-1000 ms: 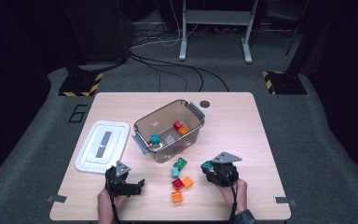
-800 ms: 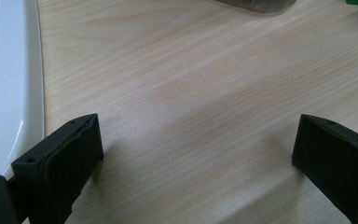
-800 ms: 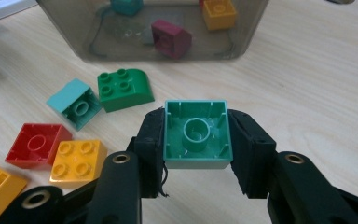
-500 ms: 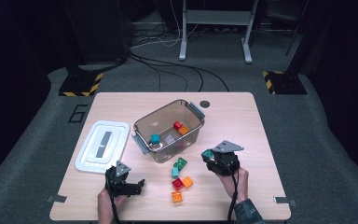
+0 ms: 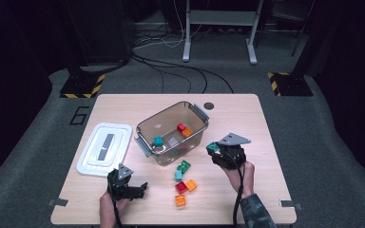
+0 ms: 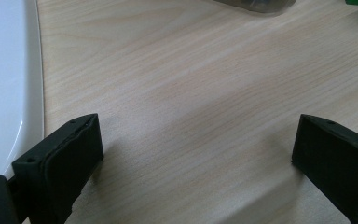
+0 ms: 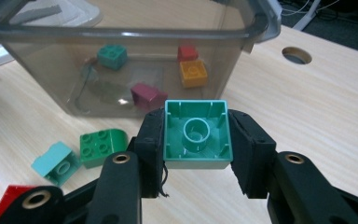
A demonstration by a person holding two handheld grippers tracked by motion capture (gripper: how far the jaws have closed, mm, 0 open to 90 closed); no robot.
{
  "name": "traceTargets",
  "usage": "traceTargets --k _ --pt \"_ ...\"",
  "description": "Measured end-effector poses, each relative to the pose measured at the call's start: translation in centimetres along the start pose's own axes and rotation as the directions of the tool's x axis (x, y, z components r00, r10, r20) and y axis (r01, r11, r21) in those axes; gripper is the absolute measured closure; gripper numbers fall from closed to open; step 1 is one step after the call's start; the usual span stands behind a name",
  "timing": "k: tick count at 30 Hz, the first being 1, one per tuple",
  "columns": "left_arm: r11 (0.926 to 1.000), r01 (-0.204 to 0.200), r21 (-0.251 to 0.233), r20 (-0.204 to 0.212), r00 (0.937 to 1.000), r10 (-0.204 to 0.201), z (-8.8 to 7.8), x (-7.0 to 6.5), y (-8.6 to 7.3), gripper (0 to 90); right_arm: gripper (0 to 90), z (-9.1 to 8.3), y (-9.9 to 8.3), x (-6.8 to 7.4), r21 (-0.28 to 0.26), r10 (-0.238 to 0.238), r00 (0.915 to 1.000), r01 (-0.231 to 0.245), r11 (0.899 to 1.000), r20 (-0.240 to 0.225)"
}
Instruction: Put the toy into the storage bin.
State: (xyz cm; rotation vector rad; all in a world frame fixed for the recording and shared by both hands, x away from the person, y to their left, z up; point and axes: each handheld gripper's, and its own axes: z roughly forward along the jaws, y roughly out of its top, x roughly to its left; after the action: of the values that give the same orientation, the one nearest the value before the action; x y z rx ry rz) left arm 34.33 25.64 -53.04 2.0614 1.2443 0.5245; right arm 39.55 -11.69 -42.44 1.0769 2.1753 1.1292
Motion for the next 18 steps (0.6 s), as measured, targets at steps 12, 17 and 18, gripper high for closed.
traceTargets --k 12,17,18 --pt "1.0000 0.001 -0.004 0.001 1.0000 -0.001 0.0 0.0 0.0 1.5 58.5 0.0 3.1 -0.7 -0.065 0.000 0.9998 -0.001 0.998 -0.017" --pt "1.0000 0.001 -0.004 0.001 1.0000 -0.001 0.0 0.0 0.0 1.5 58.5 0.0 4.4 -1.2 -0.082 0.004 0.9998 -0.005 0.997 -0.021" --pt "1.0000 0.000 -0.005 0.001 1.0000 0.000 0.0 0.0 0.0 1.5 58.5 0.0 4.6 -1.3 -0.085 0.006 0.9997 -0.008 0.996 -0.022"
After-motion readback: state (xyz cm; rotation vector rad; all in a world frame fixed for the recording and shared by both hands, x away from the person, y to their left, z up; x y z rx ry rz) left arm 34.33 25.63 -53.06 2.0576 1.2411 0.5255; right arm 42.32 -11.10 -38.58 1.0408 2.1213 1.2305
